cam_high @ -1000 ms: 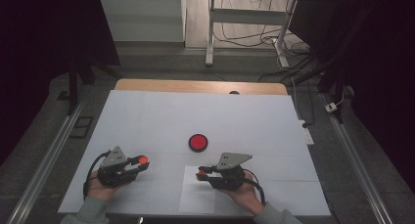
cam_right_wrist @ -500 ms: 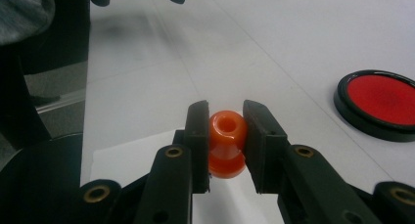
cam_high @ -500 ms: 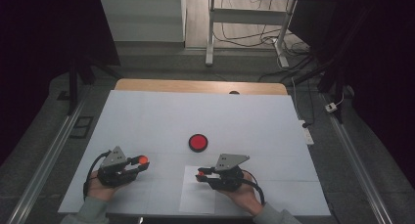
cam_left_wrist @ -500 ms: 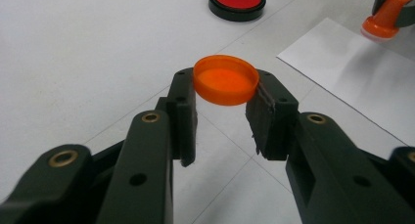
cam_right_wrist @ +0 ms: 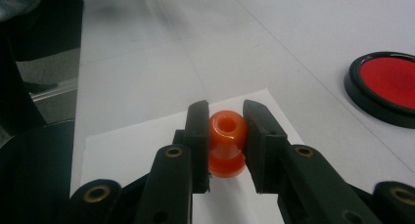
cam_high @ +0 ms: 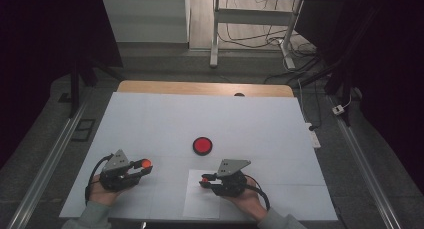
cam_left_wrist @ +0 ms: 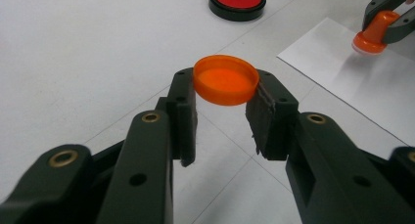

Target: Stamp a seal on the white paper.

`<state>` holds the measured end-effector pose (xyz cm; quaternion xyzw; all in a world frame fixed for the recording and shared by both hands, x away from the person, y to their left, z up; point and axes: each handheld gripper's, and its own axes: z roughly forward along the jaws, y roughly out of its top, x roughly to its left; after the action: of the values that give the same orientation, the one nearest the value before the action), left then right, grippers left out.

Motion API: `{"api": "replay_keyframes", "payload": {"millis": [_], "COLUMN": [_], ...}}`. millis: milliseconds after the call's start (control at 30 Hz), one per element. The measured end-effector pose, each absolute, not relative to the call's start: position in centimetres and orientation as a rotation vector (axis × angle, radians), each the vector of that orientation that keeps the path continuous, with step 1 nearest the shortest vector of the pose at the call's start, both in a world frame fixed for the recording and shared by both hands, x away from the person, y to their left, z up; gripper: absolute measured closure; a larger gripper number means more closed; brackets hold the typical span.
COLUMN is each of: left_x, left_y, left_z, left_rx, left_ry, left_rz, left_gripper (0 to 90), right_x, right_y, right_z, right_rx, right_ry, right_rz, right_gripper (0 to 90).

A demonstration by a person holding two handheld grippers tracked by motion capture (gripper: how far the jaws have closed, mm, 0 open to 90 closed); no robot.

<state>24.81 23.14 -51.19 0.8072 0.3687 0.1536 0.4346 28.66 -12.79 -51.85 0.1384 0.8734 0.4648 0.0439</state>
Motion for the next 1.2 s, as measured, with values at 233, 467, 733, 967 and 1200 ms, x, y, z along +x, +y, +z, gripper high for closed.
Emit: {"api": "replay_keyframes", "payload": {"millis": [233, 467, 733, 967, 1200], "left_x": [24.8, 24.8, 24.8, 24.8, 24.8], "left_y": [23.1, 23.1, 23.1, 23.1, 23.1], "left_z": [-51.2, -51.2, -51.2, -51.2, -51.2], "left_rx": [2.011, 2.012, 2.012, 2.012, 2.012], "left_ry": [0.918, 0.918, 0.917, 0.917, 0.916], "left_rz": [0.383, 0.384, 0.383, 0.385, 0.383], "left_gripper": [64.5, 64.5, 64.5, 64.5, 64.5], "right_x": [28.6, 28.5, 28.5, 28.5, 28.5], "right_y": [-12.5, -12.3, -12.2, -12.2, -12.1], "right_z": [-52.3, -52.5, -52.7, -52.8, -53.0], "right_rx": [0.406, 0.393, 0.386, 0.382, 0.385], "right_ry": [2.688, 2.703, 2.711, 2.713, 2.722], "right_rz": [1.385, 1.351, 1.339, 1.333, 1.325], "right_gripper": [72.5, 72.5, 72.5, 72.5, 72.5]}}
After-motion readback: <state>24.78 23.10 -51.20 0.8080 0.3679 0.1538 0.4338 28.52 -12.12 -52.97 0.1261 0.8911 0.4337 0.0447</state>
